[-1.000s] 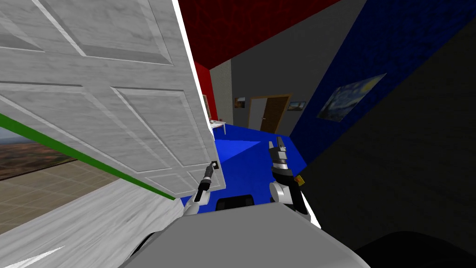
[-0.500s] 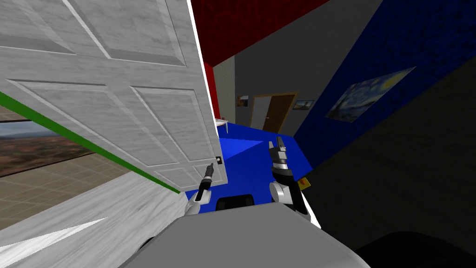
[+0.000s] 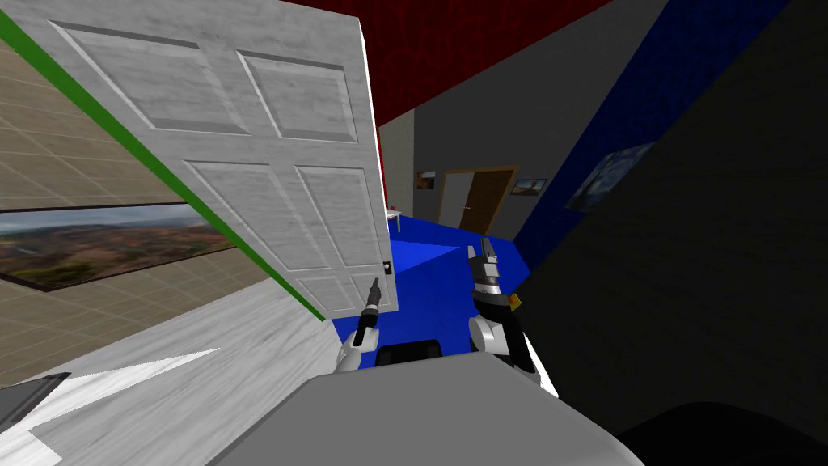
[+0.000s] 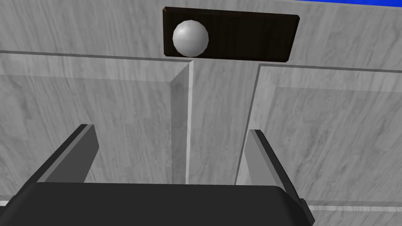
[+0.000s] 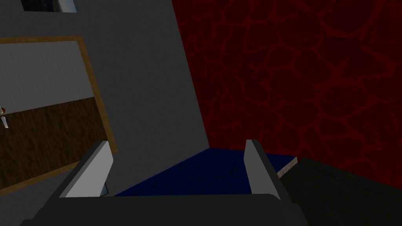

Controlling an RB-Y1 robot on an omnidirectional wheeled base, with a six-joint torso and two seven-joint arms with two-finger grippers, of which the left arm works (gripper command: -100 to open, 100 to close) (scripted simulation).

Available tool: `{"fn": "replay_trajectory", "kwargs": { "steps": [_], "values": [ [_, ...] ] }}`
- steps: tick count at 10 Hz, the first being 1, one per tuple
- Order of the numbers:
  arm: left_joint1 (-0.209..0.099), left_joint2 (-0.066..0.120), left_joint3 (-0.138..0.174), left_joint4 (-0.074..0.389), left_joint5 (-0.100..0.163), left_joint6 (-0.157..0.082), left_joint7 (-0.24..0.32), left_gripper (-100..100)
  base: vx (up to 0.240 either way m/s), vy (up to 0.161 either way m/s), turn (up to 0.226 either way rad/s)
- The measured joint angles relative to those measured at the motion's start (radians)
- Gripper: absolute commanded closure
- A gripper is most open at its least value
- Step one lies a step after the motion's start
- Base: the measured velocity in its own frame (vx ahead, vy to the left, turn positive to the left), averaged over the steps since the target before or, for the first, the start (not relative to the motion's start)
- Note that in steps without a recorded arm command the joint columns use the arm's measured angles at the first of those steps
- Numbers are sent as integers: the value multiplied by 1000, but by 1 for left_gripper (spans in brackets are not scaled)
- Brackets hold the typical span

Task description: Push the door open

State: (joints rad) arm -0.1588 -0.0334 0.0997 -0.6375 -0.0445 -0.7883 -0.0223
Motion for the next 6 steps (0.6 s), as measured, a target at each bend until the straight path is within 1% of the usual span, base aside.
{"fn": "replay_trajectory", "kwargs": {
  "steps": [1,2,3,4,5,6],
  "values": [
    [2,-3,-1,-3,0,3,-1,-100,117,44,-27],
    [-10,18,4,33,3,-18,-2,-100,135,67,-16],
    [-2,29,2,14,2,-15,0,-100,209,38,-25],
    [-11,42,7,28,4,-18,-3,-100,203,-9,-19],
    [-9,48,8,24,4,-19,-5,-100,197,-37,-27],
    [5,52,6,-1,3,-10,-4,-100,211,-48,-30]
  ]
}}
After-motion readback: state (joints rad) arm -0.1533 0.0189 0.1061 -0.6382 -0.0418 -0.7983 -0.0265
